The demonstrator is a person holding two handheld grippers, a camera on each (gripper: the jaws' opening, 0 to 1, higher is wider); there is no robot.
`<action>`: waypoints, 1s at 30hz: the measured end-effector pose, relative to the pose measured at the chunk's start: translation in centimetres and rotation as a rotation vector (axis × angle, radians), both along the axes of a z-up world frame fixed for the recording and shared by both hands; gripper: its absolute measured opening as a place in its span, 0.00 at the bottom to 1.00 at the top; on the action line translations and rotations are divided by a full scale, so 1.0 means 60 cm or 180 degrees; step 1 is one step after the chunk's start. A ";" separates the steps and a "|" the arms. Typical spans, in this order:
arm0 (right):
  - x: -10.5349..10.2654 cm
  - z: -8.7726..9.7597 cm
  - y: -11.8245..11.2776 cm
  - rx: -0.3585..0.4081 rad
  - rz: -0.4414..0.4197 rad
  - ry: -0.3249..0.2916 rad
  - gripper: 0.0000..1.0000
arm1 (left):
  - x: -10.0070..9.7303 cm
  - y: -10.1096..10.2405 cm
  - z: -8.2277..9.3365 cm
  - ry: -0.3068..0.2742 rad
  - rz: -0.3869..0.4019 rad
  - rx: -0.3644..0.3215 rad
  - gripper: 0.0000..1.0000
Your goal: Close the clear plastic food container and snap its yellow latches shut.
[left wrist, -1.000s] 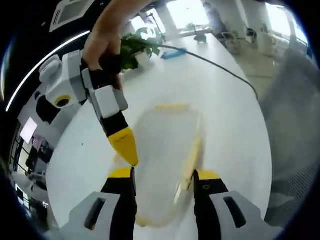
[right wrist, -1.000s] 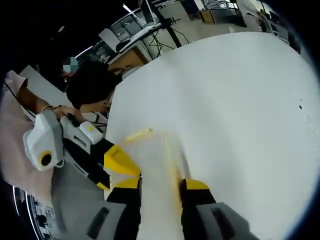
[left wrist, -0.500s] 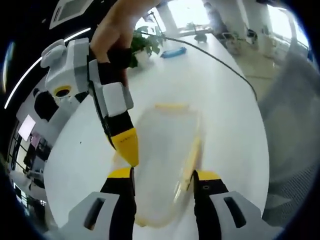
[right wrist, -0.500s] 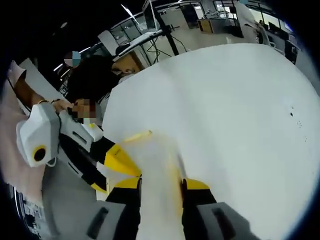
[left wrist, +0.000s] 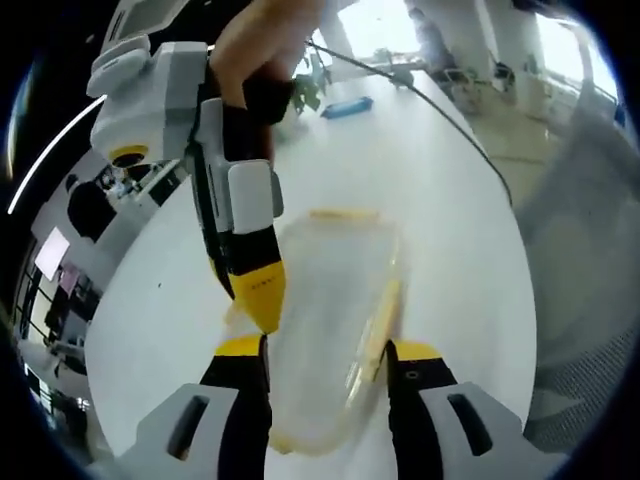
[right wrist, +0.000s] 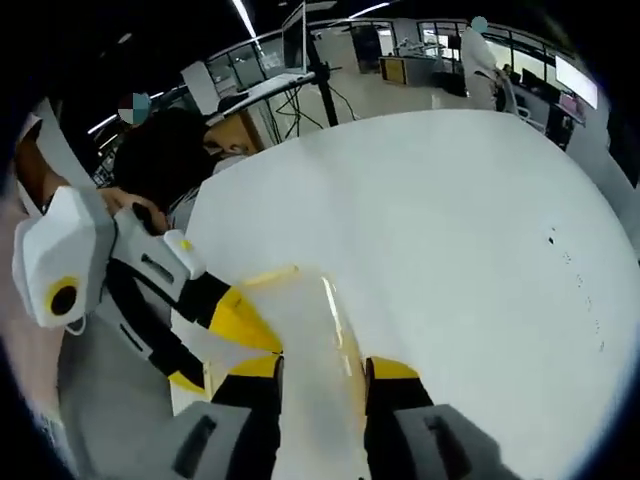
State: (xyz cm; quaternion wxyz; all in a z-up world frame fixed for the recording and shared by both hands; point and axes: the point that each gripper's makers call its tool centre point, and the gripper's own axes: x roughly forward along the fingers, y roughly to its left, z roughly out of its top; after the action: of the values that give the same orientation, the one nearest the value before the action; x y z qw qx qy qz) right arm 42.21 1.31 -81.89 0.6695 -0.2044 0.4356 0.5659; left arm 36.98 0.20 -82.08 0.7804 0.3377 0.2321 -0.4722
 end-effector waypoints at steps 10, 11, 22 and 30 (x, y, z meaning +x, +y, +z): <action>0.001 0.005 -0.002 -0.0001 -0.0247 -0.0231 0.29 | 0.000 0.001 0.006 0.0123 -0.0053 -0.0161 0.44; 0.002 0.005 -0.003 0.0001 -0.0284 -0.0272 0.29 | -0.001 0.000 0.008 0.0182 -0.0045 -0.0257 0.44; 0.002 0.007 -0.007 0.0116 -0.0639 -0.0289 0.32 | -0.005 0.008 0.014 0.0294 0.0002 -0.0380 0.45; 0.003 0.009 -0.009 0.0293 -0.0995 -0.0367 0.51 | 0.000 0.030 0.053 0.0432 0.0424 -0.0917 0.47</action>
State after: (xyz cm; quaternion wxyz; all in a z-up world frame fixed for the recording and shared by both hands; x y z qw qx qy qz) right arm 42.36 0.80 -81.35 0.7818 -0.1354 0.3966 0.4616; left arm 36.95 1.99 -78.91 0.8329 0.1735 0.2360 -0.4696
